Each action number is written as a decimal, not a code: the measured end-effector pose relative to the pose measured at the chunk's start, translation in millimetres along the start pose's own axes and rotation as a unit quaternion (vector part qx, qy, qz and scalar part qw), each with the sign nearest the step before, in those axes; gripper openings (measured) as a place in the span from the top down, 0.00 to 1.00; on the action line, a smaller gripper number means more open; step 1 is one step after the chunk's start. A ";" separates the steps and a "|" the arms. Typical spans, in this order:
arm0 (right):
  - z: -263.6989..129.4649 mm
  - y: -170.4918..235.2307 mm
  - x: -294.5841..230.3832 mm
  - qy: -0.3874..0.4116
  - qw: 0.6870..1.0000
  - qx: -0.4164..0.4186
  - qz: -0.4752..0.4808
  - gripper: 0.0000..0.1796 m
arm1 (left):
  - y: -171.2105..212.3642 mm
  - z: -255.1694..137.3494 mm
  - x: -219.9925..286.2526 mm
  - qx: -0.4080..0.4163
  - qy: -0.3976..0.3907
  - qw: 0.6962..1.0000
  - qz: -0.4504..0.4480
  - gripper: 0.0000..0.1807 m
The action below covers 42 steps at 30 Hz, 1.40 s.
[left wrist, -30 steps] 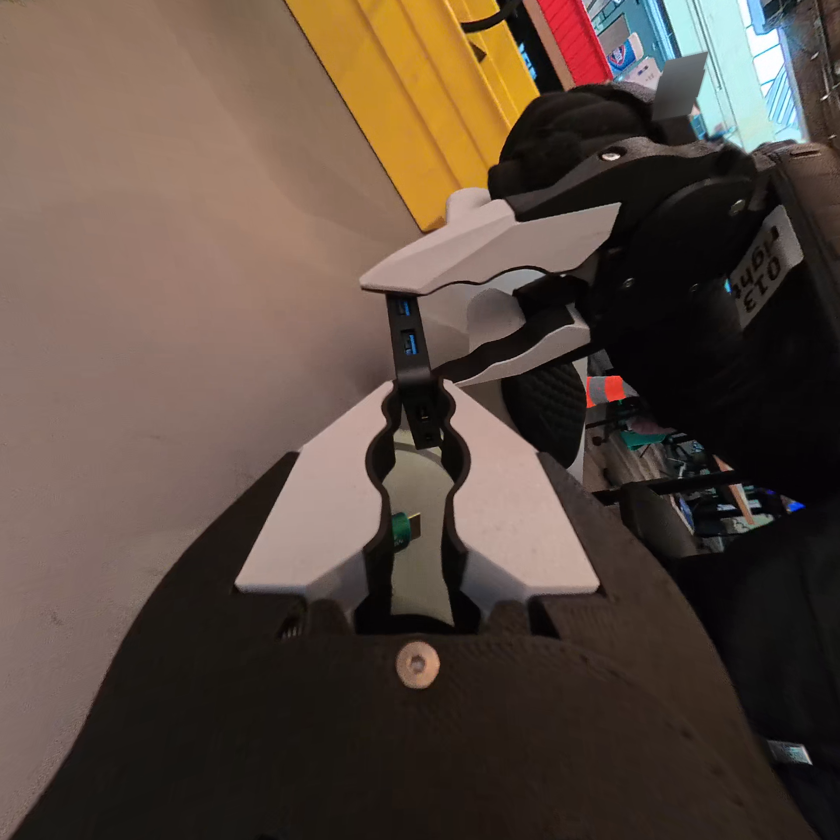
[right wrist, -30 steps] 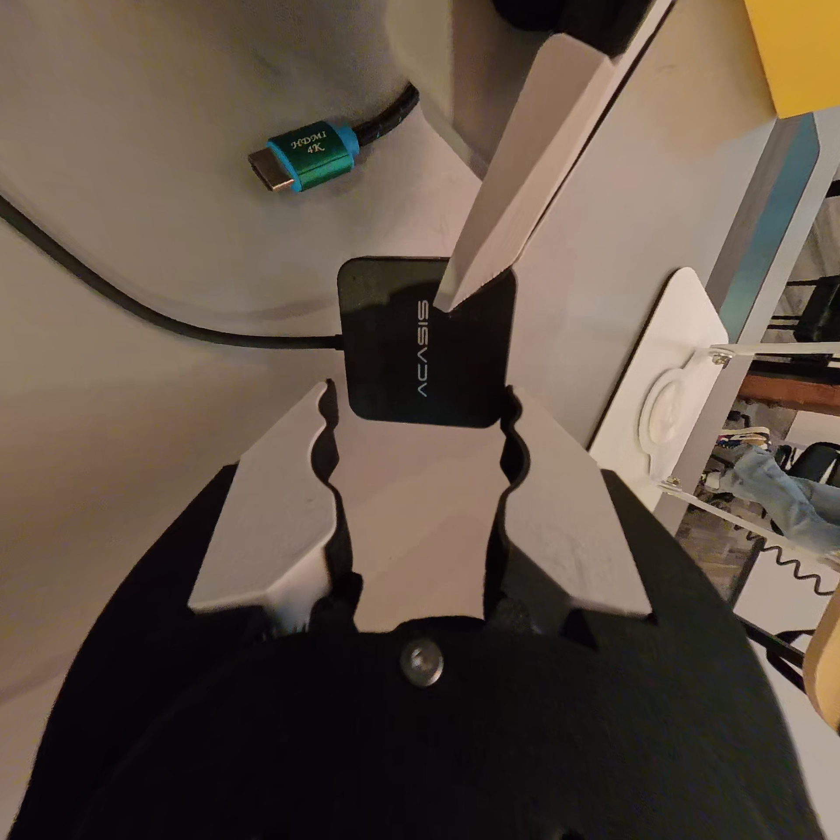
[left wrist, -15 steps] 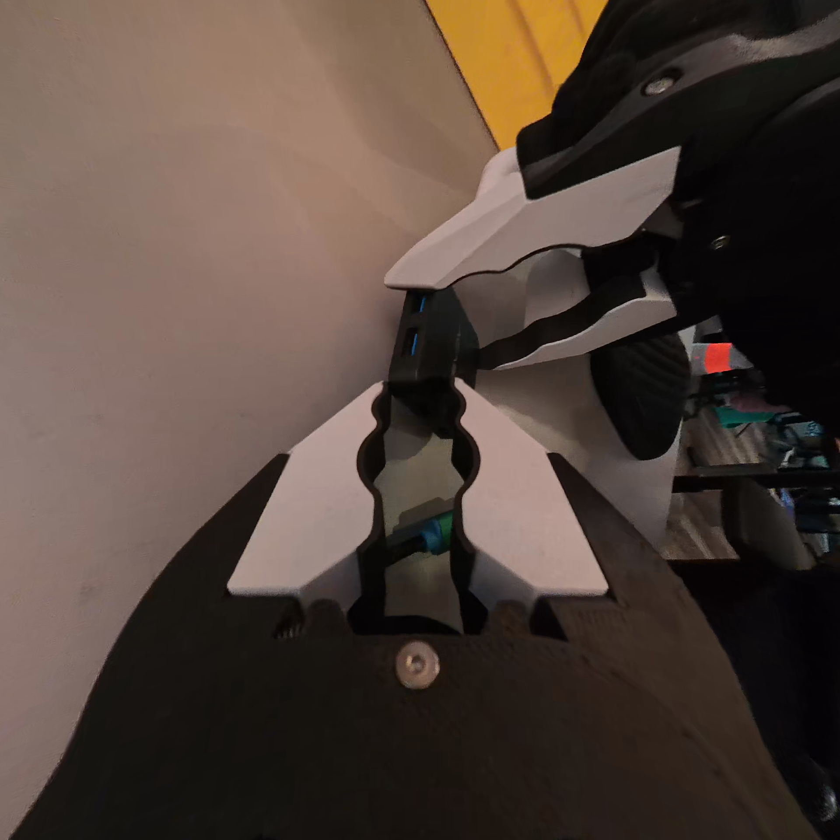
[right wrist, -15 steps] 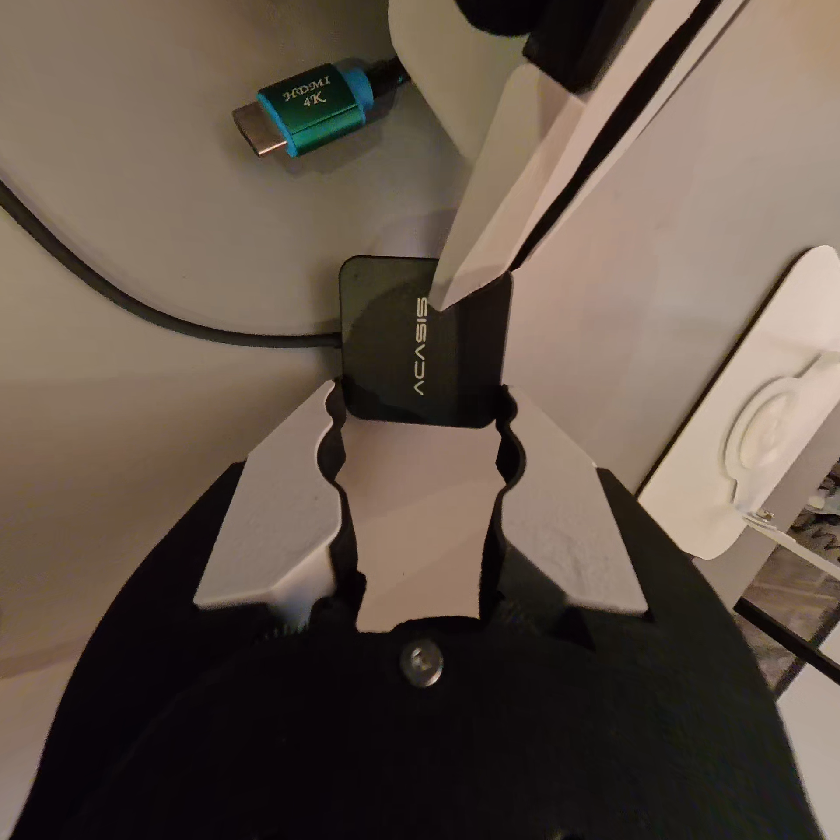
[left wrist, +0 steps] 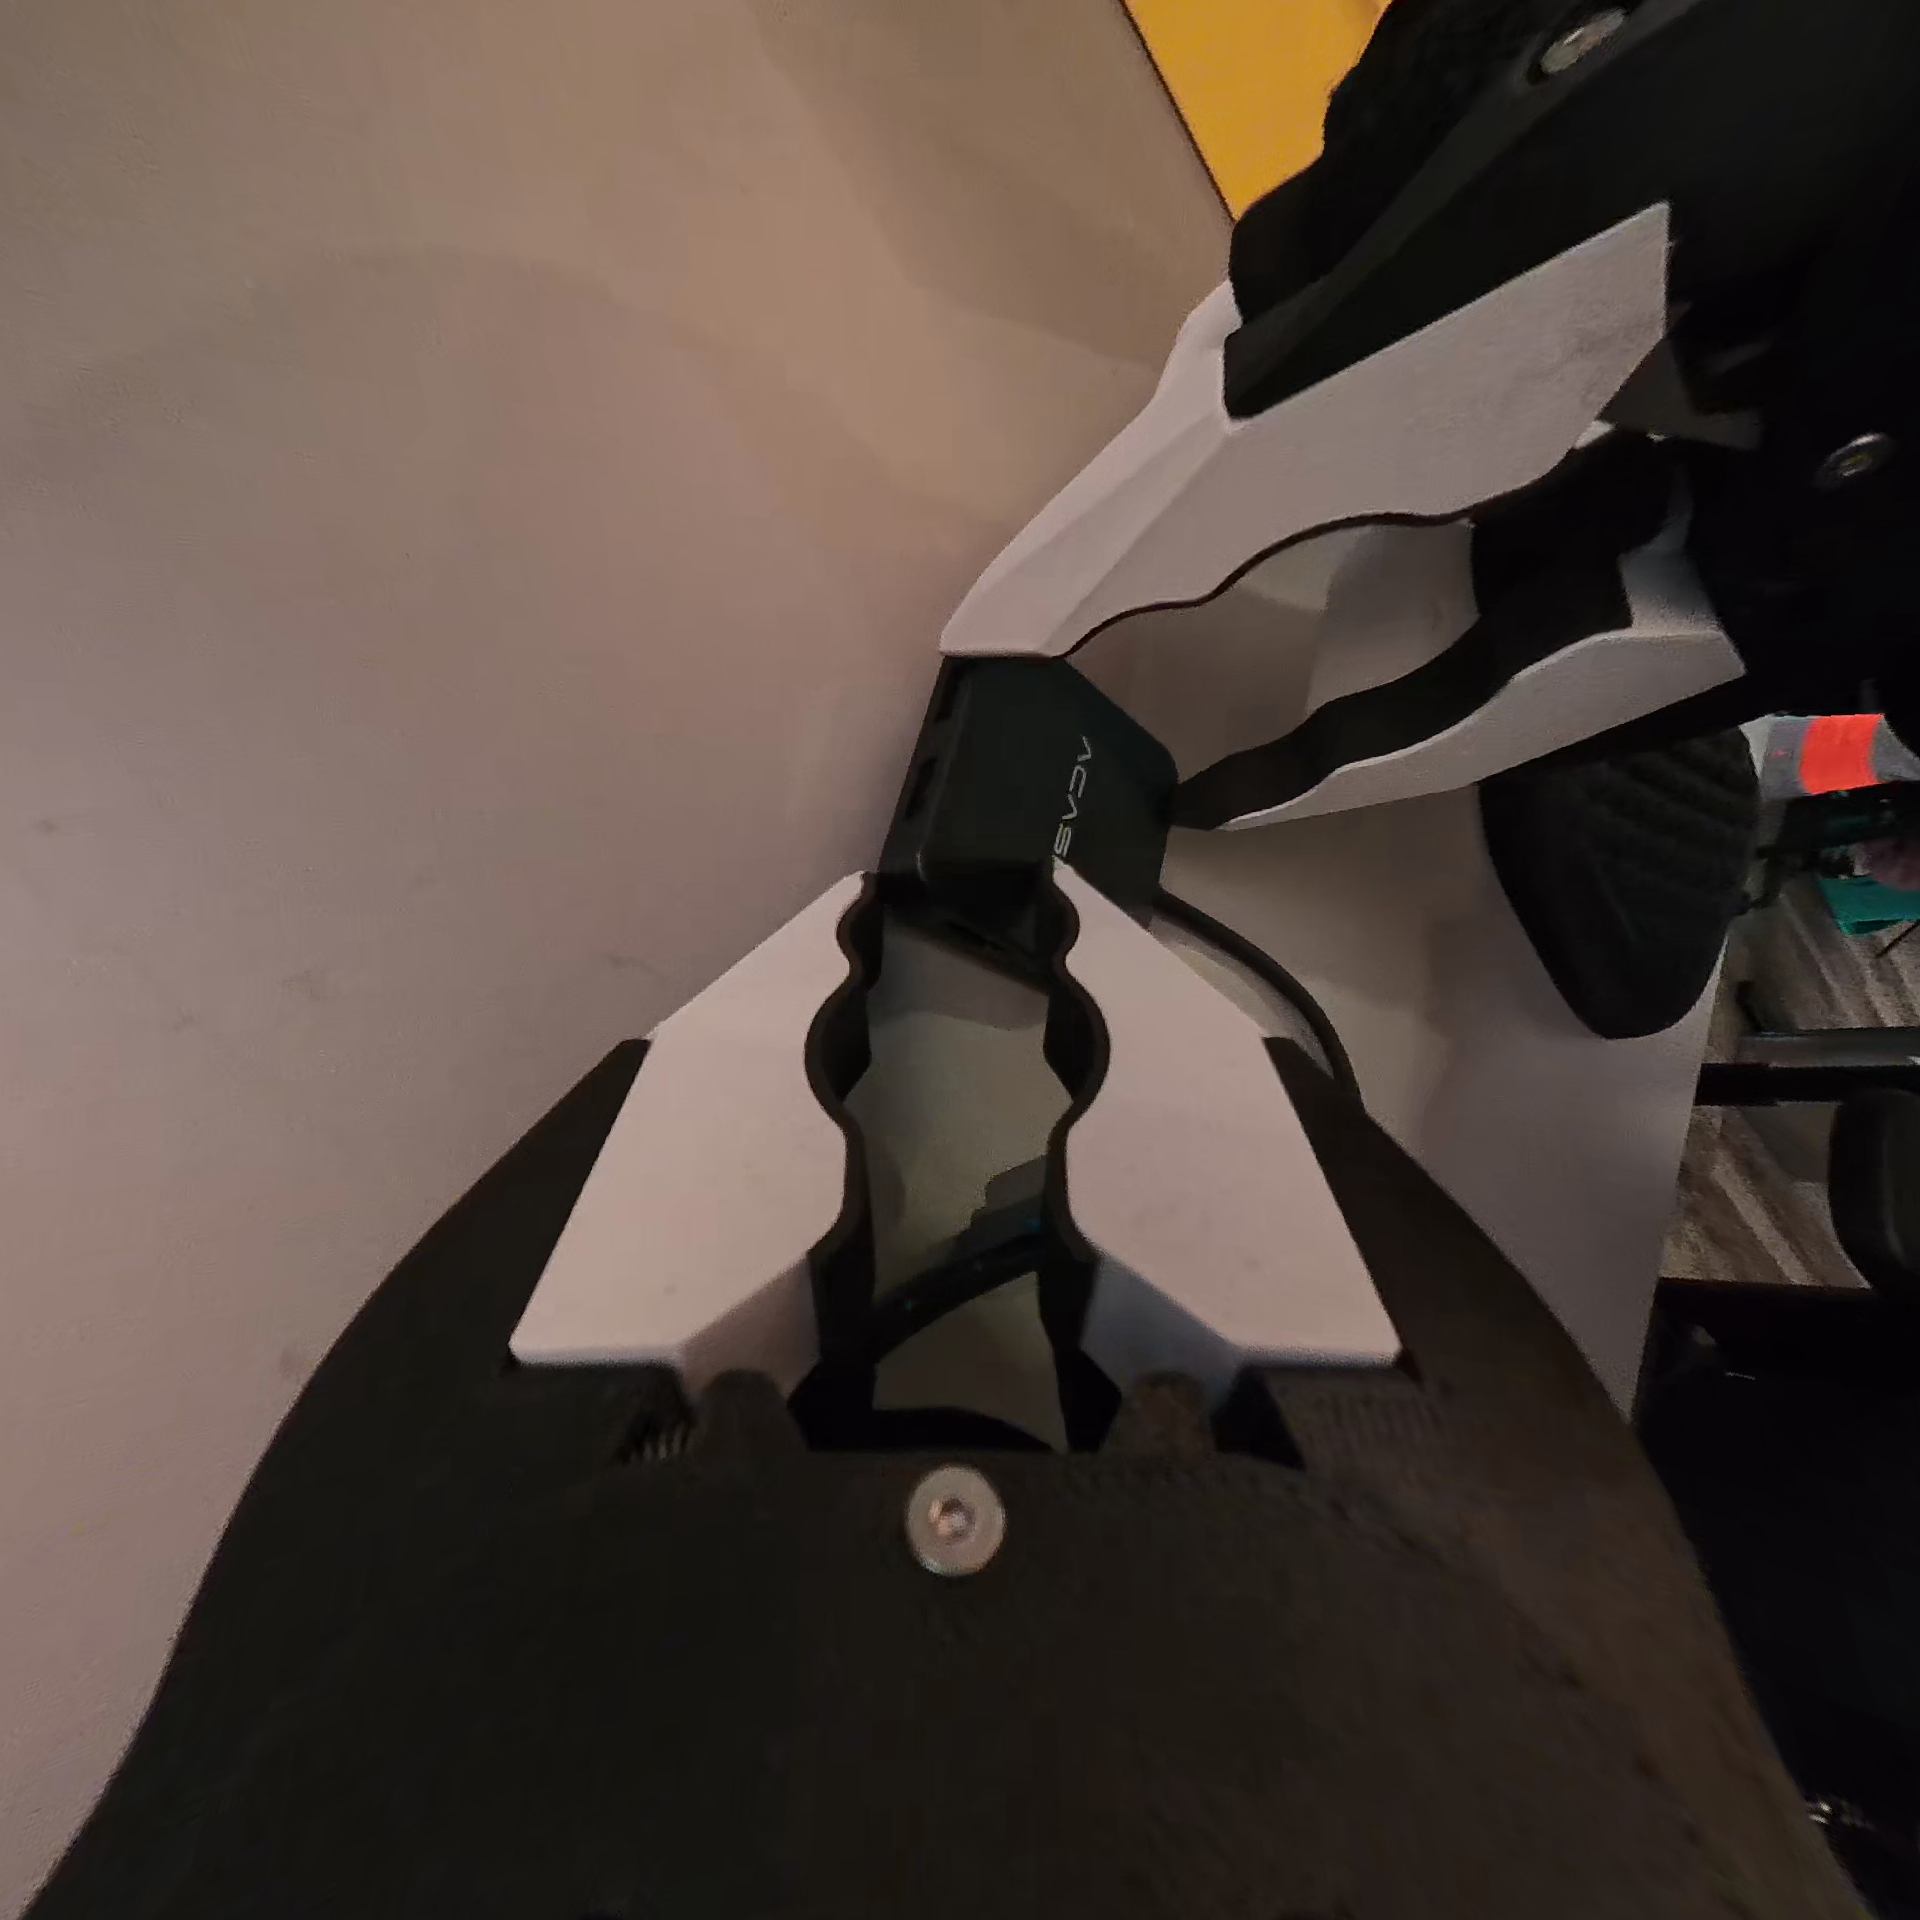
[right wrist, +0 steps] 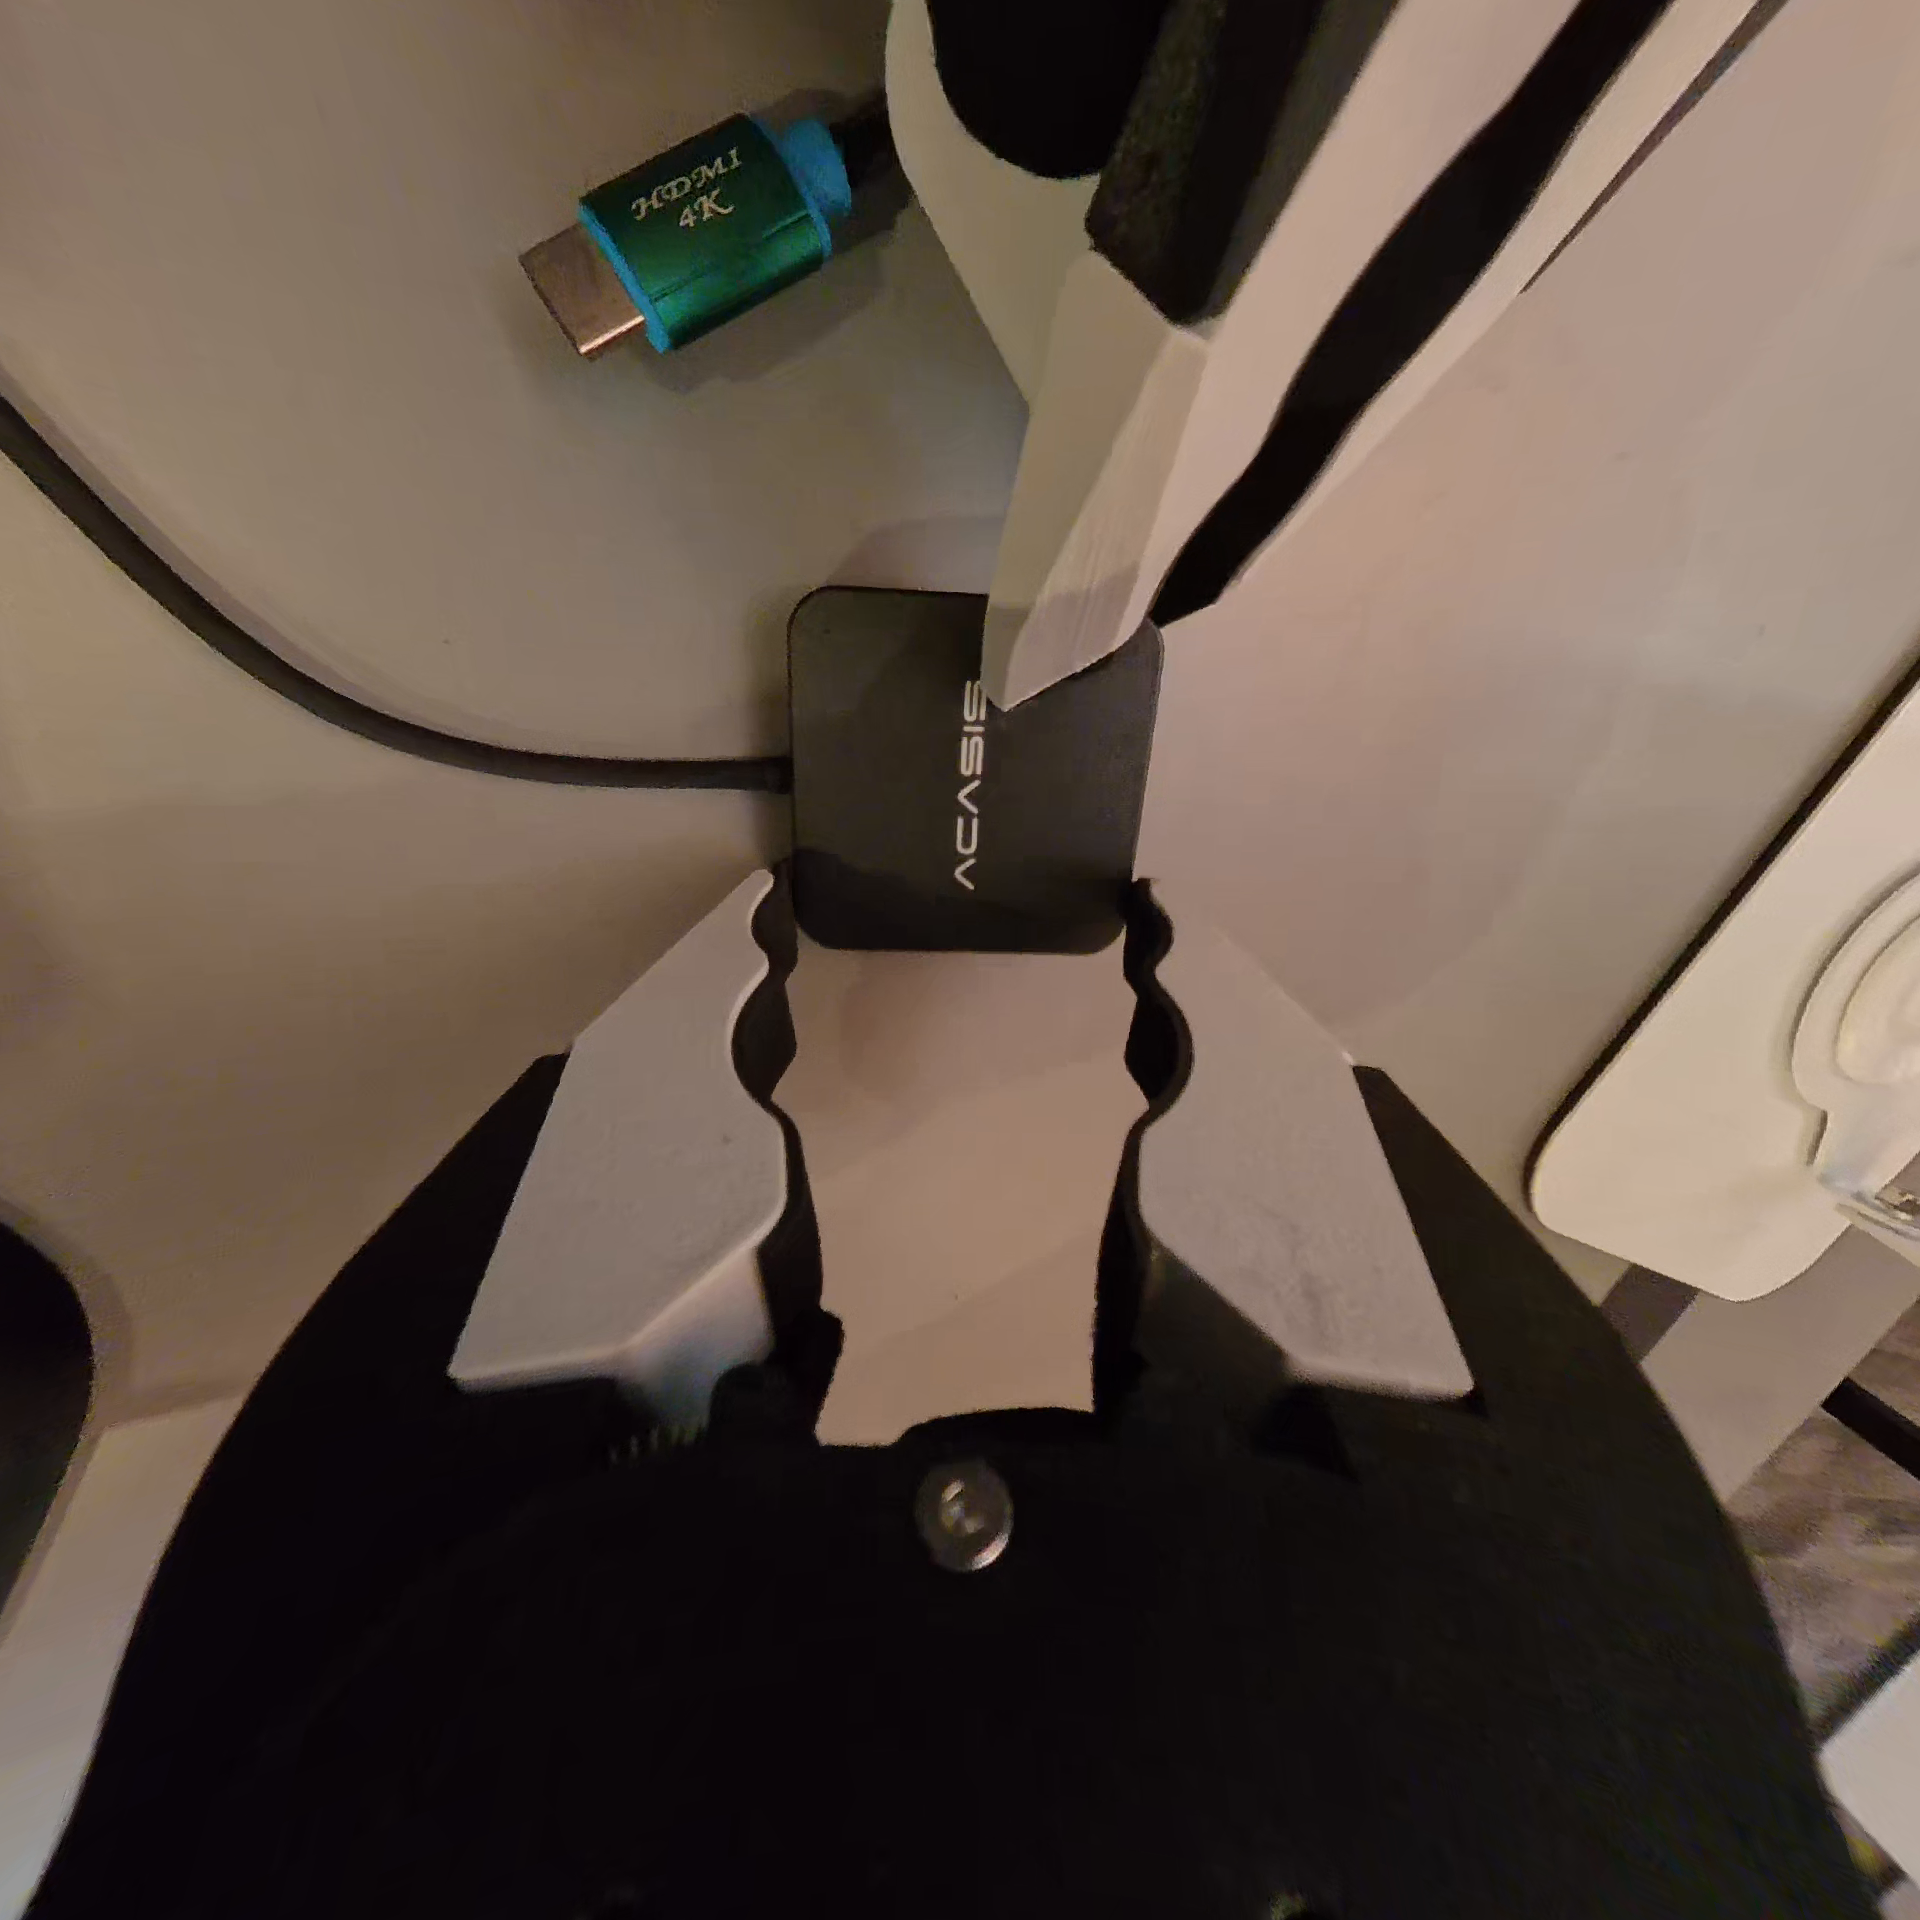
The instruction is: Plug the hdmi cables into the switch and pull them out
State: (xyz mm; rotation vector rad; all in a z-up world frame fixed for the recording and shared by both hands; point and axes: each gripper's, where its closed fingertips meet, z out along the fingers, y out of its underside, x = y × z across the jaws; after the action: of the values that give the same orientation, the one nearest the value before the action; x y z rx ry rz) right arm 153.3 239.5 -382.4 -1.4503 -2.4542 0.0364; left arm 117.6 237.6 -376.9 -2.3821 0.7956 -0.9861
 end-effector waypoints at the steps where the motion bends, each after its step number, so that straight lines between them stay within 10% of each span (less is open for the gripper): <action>1: 0.1 0.3 -0.7 -0.003 1.000 0.004 0.006 0.66 | -0.5 -0.3 -0.5 0.000 -0.003 1.000 0.003 0.85; 13: -7.4 6.8 -6.6 0.007 0.998 0.029 0.047 0.65 | -16.9 -83.0 -20.3 0.036 -0.111 0.985 0.125 0.84; 28: -24.0 -92.4 -32.0 0.014 0.954 0.147 0.262 0.74 | 12.5 -116.9 -14.2 0.058 -0.122 0.978 0.162 0.85; 42: 11.5 -92.5 -29.0 0.041 0.940 0.097 0.324 0.89 | 3.9 -106.9 -5.2 0.038 -0.075 0.974 0.211 0.84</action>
State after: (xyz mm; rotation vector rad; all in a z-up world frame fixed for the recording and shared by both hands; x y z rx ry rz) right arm 84.5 170.4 -384.7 -2.0389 -1.7470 0.3345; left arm 34.1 219.6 -312.4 -2.0681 1.1218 -0.6412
